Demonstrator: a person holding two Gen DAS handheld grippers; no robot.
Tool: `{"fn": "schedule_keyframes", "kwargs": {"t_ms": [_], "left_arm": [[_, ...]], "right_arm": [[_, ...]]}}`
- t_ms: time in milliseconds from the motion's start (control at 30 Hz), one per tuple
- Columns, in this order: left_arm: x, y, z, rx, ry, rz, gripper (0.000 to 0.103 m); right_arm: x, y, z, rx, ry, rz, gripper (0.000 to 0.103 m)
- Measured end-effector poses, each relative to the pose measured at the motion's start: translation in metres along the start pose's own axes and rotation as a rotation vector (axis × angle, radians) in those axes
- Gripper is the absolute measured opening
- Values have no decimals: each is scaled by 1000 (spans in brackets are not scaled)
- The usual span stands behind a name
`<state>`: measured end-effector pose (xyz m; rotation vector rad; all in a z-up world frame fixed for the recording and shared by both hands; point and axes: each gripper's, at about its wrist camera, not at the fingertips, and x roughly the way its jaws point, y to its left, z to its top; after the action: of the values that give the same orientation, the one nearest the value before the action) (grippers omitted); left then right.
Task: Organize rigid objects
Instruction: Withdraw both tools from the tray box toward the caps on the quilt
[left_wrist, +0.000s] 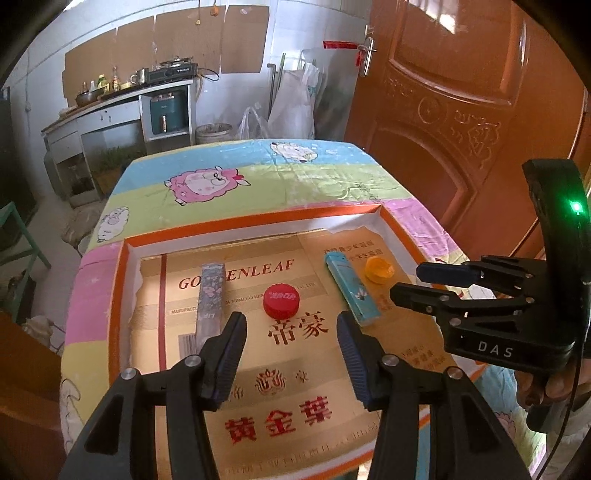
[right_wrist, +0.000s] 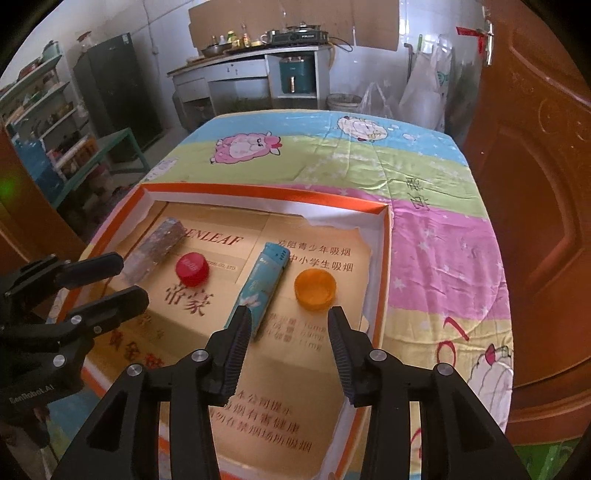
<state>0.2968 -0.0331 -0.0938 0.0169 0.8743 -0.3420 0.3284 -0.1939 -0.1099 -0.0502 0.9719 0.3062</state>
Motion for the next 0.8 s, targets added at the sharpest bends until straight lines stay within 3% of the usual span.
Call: {"fn": "schedule_keyframes", "kwargs": {"t_ms": [800], "left_arm": [[-78, -11, -35, -11, -67, -17, 51]], "right_arm": [[-78, 34, -46, 2, -49, 3, 44]]}}
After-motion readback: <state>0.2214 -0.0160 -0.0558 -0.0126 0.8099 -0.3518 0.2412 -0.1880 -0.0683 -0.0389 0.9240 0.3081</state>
